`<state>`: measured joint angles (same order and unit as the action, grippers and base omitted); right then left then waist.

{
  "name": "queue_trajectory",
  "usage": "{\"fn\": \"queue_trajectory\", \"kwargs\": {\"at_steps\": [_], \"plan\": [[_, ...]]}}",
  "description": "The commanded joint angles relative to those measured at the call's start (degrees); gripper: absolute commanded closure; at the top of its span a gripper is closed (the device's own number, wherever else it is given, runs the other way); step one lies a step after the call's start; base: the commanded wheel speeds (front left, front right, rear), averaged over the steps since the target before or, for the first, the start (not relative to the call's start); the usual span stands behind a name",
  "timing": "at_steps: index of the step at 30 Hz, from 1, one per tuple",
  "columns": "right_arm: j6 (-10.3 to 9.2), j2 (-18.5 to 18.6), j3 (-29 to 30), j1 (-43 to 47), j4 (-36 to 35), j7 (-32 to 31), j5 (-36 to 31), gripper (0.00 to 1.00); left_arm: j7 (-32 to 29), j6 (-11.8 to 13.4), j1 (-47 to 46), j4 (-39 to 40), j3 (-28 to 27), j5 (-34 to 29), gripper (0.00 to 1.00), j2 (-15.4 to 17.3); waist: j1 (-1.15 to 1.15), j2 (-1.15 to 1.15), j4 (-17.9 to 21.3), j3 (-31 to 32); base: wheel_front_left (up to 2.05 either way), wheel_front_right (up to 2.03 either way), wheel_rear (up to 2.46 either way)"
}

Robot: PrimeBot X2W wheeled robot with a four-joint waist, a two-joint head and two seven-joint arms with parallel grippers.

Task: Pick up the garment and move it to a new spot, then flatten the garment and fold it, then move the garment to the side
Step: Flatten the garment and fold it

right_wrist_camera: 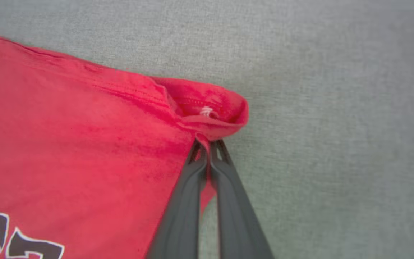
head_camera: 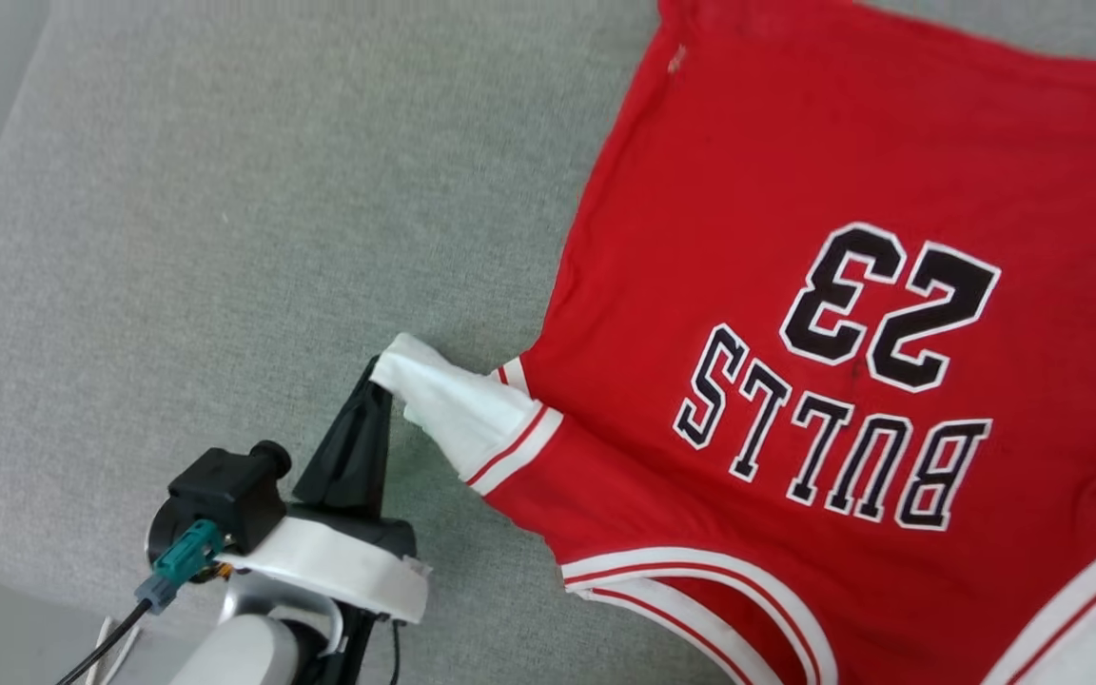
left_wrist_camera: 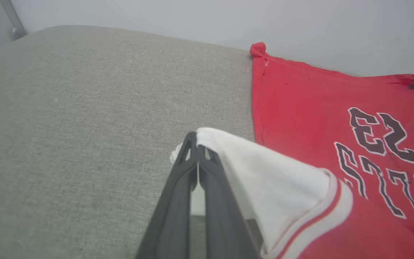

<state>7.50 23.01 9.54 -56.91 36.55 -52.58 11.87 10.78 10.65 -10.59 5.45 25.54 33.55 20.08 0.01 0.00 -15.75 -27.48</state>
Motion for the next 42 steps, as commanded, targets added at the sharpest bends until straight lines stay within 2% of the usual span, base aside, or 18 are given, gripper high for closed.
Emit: {"fn": "queue_trajectory", "kwargs": {"at_steps": [1, 7, 13, 17, 23, 24, 25, 26, 31, 37, 38, 40, 42], "plan": [[-0.02, 1.4, -1.5, 1.6, -1.3, 0.2, 0.6, 1.0, -0.3, 0.5, 1.2, -0.5, -0.5, 0.4, 1.0, 0.7, -0.01, 0.0, 1.9, 3.9, 0.0, 0.0, 0.0], [-0.03, 4.3, -7.3, 10.6, -8.1, -0.6, 5.4, 1.0, -1.8, 2.4, 5.8, -1.5, -2.3, 1.9, 1.0, 2.9, -0.01, 0.0, 6.5, 12.1, 0.0, 0.0, 0.0], [-0.03, 6.0, -8.9, 27.7, -17.7, -2.5, 8.9, 1.0, -3.4, 4.7, 12.1, -1.4, -4.3, 4.2, 1.0, 4.9, -0.01, 0.0, 11.6, 19.9, 0.0, 0.0, 0.0], [-0.02, 3.8, -6.2, 42.3, -23.6, -4.4, 10.3, 1.0, -4.4, 5.9, 15.8, -0.8, -5.1, 5.7, 1.0, 5.5, -0.01, 0.0, 14.4, 23.7, 0.0, 0.0, 0.0], [-0.02, -2.9, -2.3, 62.4, -29.4, -7.0, 11.6, 1.0, -6.0, 7.0, 19.9, -0.3, -5.5, 6.9, 1.0, 6.7, -0.01, 0.0, 16.8, 27.3, 0.0, 0.0, 0.0], [-0.02, -4.3, -1.9, 64.9, -29.9, -7.3, 12.0, 0.98, -6.3, 7.2, 20.4, -0.1, -5.5, 7.1, 1.0, 6.9, -0.01, 0.0, 17.1, 27.6, 0.0, 0.0, 0.0], [-0.02, -5.5, -1.5, 66.8, -30.5, -7.2, 12.2, 0.66, -6.5, 7.4, 20.8, 0.1, -5.5, 7.2, 1.0, 7.1, -0.01, 0.0, 17.4, 27.8, 0.0, 0.0, 0.0], [-0.02, -6.4, -1.3, 68.1, -31.0, -6.5, 12.3, 0.0, -6.8, 7.5, 21.0, 0.3, -5.5, 7.3, 1.0, 7.2, -0.01, 0.0, 17.6, 27.9, 0.0, 0.0, 0.0], [-0.02, -9.7, 0.4, 69.7, -33.2, 1.0, 12.6, 0.0, -8.2, 7.9, 22.1, 1.0, -5.4, 8.2, 1.0, 7.4, -0.01, 0.0, 18.2, 28.3, 0.0, 0.0, 0.0], [-0.02, -10.1, 3.3, 64.2, -33.4, 22.3, 10.7, 0.0, -9.0, 8.4, 21.4, 1.7, -5.1, 7.6, 1.0, 7.9, -0.01, 0.0, 17.8, 28.0, 0.0, 0.0, 0.0], [-0.02, -10.3, 3.2, 60.0, -32.0, 31.8, 10.5, 0.0, -9.3, 8.4, 20.3, 2.3, -5.0, 7.4, 1.0, 7.9, -0.01, 0.0, 17.1, 27.3, 0.0, 0.0, 0.0], [-0.02, -9.9, 2.3, 56.8, -31.0, 35.8, 11.0, 0.0, -9.4, 8.5, 19.2, 2.6, -4.7, 6.8, 1.0, 8.1, -0.01, 0.0, 16.4, 26.0, 0.0, 0.0, 0.0], [-0.02, -9.5, 1.2, 53.7, -29.5, 36.9, 11.7, 0.0, -9.5, 8.2, 18.0, 3.0, -4.6, 6.9, 1.0, 7.8, -0.01, 0.0, 15.4, 24.4, 0.0, 0.0, 0.0]]}}
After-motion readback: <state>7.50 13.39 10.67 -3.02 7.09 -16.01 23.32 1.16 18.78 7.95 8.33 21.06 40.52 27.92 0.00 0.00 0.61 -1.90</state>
